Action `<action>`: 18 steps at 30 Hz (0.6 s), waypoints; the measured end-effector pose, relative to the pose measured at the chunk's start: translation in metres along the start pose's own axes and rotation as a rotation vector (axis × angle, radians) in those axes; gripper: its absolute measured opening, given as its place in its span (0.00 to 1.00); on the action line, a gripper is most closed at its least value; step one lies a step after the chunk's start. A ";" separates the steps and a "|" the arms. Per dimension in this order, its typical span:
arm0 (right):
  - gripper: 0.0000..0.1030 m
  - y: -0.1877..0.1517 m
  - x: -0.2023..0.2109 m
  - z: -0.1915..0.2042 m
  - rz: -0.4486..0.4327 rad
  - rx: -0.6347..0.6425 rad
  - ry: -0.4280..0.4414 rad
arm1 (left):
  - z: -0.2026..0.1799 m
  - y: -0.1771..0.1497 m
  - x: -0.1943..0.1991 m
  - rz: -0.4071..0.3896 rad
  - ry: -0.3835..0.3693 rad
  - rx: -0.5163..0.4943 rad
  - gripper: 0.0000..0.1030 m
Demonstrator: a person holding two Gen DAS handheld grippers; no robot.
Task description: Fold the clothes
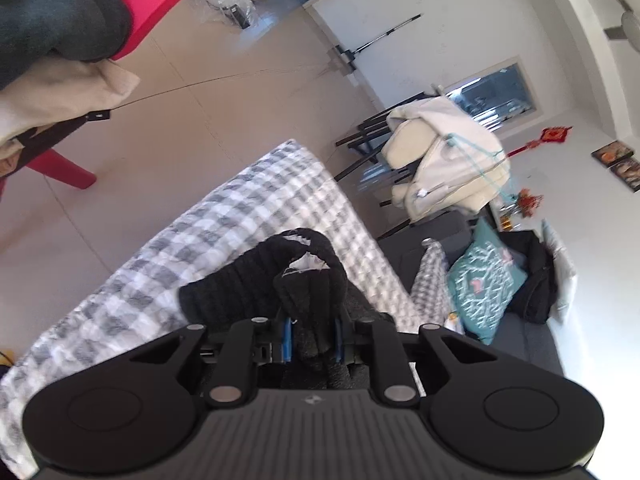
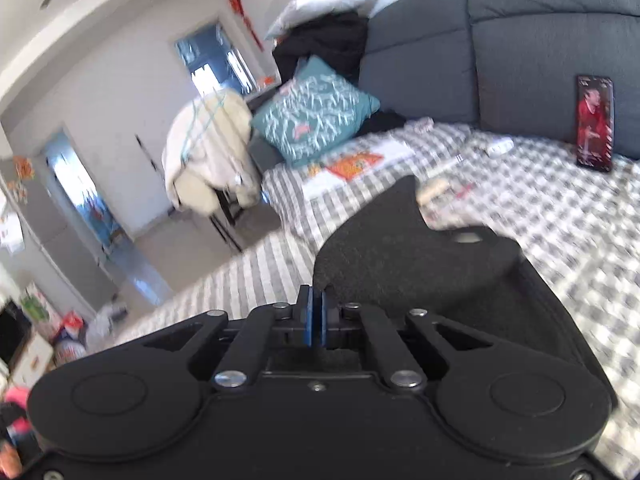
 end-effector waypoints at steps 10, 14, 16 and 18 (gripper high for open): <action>0.08 -0.066 -0.042 -0.056 0.326 -0.228 -0.016 | 0.007 -0.019 -0.014 0.019 0.286 -0.236 0.28; 0.35 -0.068 -0.043 -0.068 0.373 -0.267 -0.034 | -0.008 -0.028 0.008 -0.066 0.349 -0.354 0.49; 0.45 -0.060 -0.033 -0.066 0.335 -0.231 -0.057 | -0.017 -0.034 0.020 -0.109 0.370 -0.412 0.52; 0.49 -0.051 -0.022 -0.062 0.287 -0.180 -0.088 | -0.029 -0.042 0.028 -0.136 0.348 -0.457 0.54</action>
Point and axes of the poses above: each gripper's, at about its wrist camera, not at the fingertips, and x roughly against the way its jaws point, z to its left, y to its top, the point moved 8 cm from there along -x, roughly the way its jaws point, and after that the axes turned 12 degrees about z, right-handed, at the moved point
